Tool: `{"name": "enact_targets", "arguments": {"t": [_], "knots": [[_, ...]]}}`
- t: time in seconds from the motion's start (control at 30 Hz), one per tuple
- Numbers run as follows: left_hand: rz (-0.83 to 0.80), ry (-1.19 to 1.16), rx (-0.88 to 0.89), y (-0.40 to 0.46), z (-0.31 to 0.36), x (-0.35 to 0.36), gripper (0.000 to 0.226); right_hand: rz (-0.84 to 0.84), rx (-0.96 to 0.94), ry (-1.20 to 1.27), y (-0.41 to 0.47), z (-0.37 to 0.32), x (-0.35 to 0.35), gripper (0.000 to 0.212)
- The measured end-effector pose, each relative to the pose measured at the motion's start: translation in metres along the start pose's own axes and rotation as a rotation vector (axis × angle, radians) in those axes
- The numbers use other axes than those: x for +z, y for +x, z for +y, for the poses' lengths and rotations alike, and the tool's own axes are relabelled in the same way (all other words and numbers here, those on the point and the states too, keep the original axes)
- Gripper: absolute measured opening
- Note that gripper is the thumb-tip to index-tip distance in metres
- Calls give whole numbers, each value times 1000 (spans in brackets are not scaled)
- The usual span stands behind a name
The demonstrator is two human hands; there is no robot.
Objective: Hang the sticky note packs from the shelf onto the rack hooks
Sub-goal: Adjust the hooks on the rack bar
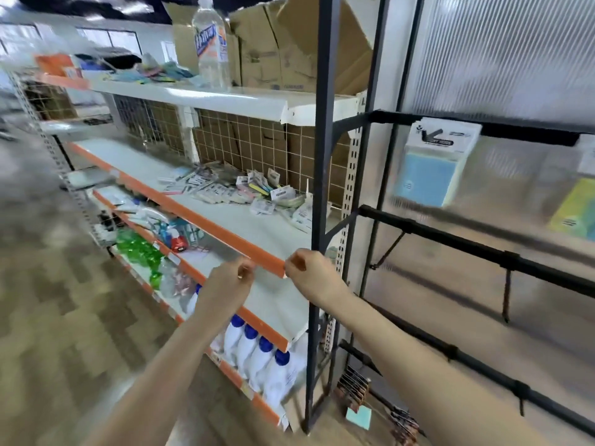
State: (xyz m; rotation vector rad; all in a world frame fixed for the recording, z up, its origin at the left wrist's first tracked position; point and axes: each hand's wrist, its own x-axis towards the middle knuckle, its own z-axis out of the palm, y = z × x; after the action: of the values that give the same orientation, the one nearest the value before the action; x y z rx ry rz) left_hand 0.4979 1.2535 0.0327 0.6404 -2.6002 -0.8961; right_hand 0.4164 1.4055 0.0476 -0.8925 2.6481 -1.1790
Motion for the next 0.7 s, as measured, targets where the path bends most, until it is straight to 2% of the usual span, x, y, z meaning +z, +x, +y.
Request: {"name": "enact_targets", "arguments": {"t": [0.3,0.7], "knots": [[-52,123,-1,117,-33,-15,23,51,49,55,121,-18,64,19],[-124,78,-43,234,-94,-13,27,59,237,68,236,-3,125,22]]}}
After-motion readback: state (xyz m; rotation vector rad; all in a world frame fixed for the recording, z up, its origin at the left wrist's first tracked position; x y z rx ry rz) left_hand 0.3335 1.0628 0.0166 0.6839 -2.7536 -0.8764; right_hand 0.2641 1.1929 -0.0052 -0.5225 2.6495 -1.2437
